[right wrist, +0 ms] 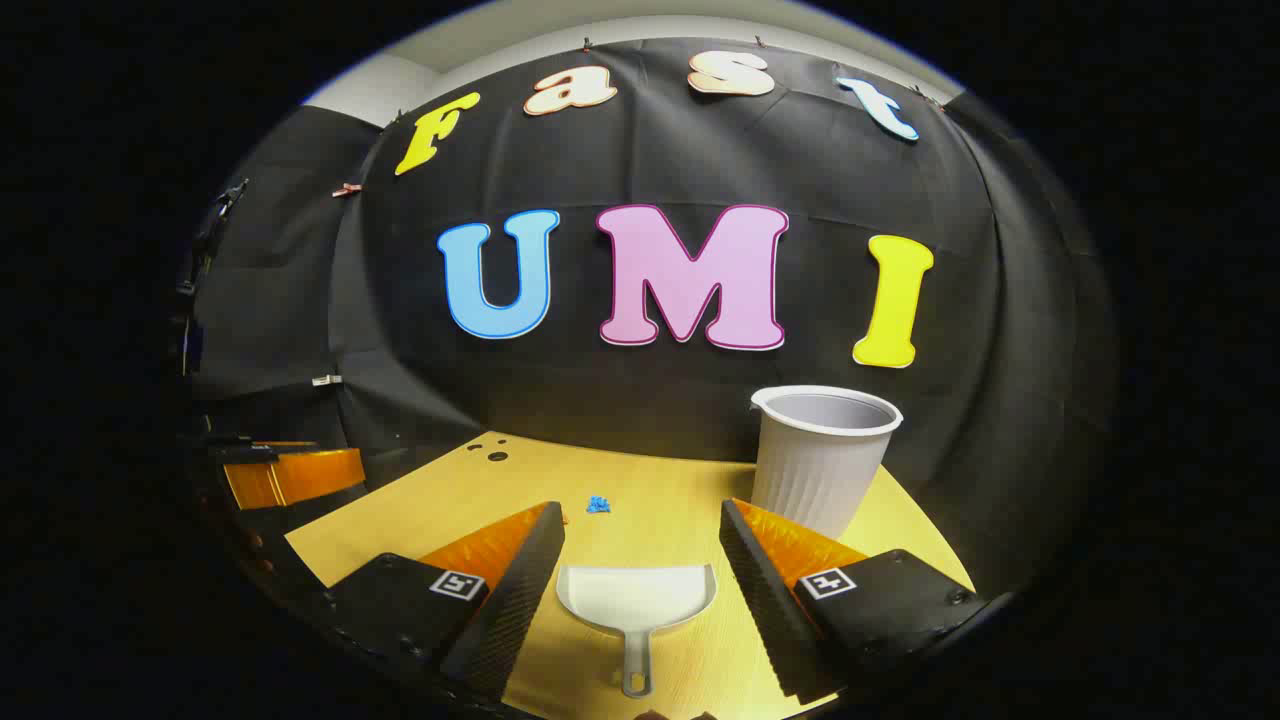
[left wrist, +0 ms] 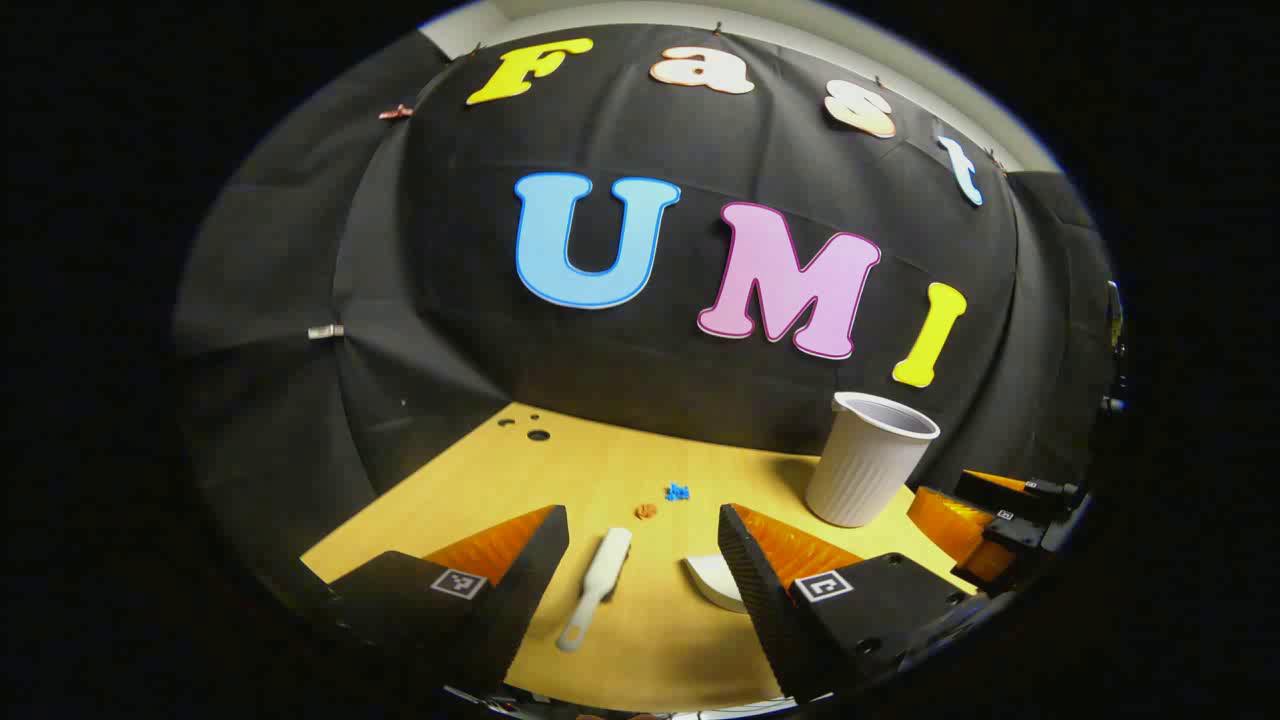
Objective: Pick up the small broom and dustpan from the desktop, sweep the trash into the dustpan with the broom, and then empty the trash into the garbage bin.
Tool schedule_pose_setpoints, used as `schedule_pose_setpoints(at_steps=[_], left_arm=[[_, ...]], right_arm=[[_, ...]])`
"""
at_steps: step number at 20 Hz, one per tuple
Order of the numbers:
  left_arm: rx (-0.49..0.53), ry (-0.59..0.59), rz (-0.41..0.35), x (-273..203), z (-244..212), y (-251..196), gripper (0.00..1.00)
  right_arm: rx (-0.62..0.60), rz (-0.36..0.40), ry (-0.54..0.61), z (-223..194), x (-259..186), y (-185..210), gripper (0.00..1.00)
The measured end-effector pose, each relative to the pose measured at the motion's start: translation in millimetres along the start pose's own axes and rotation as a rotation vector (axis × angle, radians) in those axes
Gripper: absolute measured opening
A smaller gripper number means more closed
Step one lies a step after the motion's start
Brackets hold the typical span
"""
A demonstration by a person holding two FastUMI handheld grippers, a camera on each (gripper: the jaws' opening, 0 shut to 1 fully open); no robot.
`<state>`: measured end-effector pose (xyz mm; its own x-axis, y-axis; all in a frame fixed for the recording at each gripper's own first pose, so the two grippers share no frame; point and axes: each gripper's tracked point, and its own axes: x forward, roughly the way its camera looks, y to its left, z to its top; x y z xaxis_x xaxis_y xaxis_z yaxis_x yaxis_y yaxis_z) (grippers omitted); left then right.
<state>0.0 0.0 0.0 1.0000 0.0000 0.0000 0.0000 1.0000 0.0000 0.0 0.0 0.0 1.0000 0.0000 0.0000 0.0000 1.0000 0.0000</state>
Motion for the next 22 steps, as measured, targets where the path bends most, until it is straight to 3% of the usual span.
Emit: schedule_pose_setpoints(at_steps=[6, 17, 22], left_arm=[[0.041, 0.034, -0.08, 10.6, -5.2, 2.7, 0.96], [0.035, 0.11, -0.035, 19.2, -33.2, 35.3, 0.95], [0.063, 0.228, -0.048, 34.9, -68.2, 38.5, 0.96]], right_arm=[[0.021, -0.02, 0.02, 4.3, 29.2, 14.2, 0.97], [0.018, 0.006, 0.112, -22.3, 20.4, 25.0, 0.97], [0.007, 0.024, 0.163, -38.1, 21.3, 27.3, 0.97]])
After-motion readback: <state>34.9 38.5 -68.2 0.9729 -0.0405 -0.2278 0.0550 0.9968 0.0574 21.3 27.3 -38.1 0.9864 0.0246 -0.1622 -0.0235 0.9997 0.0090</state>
